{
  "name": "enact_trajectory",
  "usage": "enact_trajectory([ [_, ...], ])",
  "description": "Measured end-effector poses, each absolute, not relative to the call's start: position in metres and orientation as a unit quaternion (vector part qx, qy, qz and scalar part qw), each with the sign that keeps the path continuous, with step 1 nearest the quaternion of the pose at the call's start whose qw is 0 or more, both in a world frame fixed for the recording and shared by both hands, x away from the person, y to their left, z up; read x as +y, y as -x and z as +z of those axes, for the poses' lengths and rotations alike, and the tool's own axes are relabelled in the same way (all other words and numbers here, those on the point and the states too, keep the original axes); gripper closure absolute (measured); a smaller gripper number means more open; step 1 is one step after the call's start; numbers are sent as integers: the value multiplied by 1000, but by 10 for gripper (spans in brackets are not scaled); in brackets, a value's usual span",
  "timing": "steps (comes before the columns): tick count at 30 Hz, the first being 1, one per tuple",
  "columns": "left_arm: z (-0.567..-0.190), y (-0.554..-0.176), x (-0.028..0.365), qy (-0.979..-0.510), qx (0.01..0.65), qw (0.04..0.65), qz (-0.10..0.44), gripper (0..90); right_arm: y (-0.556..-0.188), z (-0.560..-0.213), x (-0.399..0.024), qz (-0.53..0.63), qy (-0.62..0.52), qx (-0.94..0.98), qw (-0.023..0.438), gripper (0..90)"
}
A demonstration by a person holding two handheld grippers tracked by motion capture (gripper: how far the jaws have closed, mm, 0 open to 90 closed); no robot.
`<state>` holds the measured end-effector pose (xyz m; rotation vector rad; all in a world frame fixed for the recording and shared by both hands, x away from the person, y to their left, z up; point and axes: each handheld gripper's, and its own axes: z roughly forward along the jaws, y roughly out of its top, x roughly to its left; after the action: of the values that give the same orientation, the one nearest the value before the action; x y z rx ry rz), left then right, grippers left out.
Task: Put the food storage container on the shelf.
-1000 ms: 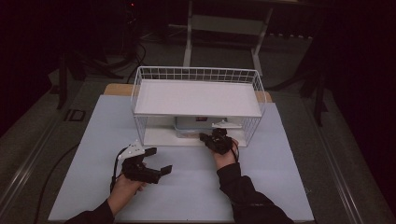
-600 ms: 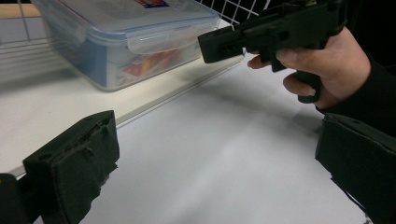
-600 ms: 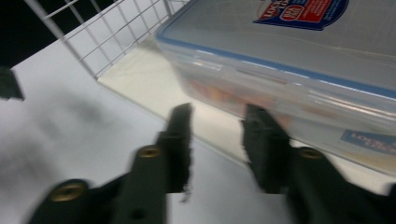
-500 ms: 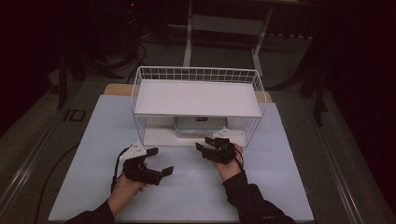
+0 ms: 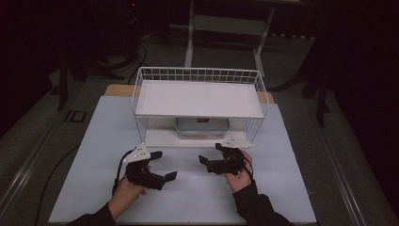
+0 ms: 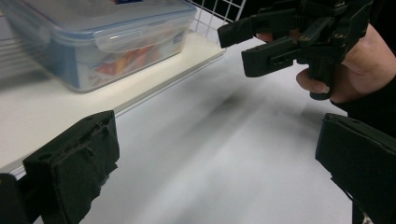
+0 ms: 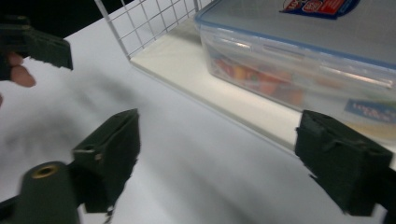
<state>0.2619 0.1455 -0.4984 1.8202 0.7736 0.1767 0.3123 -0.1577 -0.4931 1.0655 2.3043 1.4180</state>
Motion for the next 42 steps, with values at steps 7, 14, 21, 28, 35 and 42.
enact_trajectory([
  [7, -498, -254, 145, -781, 311, 538, 66, 0, -293, -489, -179, 488, -357, 788, 120, 140],
  [14, -500, -247, 155, -783, 310, 536, 64, 0, -273, -488, -196, 493, -355, 785, 123, 141],
  [21, -499, -239, 167, -776, 318, 540, 69, 0, -256, -486, -217, 506, -356, 775, 131, 144],
  [28, -501, -232, 178, -774, 326, 538, 73, 0, -244, -487, -233, 504, -345, 779, 141, 144],
  [35, -502, -226, 187, -772, 333, 536, 76, 0, -235, -486, -252, 504, -352, 774, 150, 143],
  [42, -501, -220, 197, -767, 340, 538, 85, 0, -229, -490, -270, 498, -350, 778, 156, 152],
])
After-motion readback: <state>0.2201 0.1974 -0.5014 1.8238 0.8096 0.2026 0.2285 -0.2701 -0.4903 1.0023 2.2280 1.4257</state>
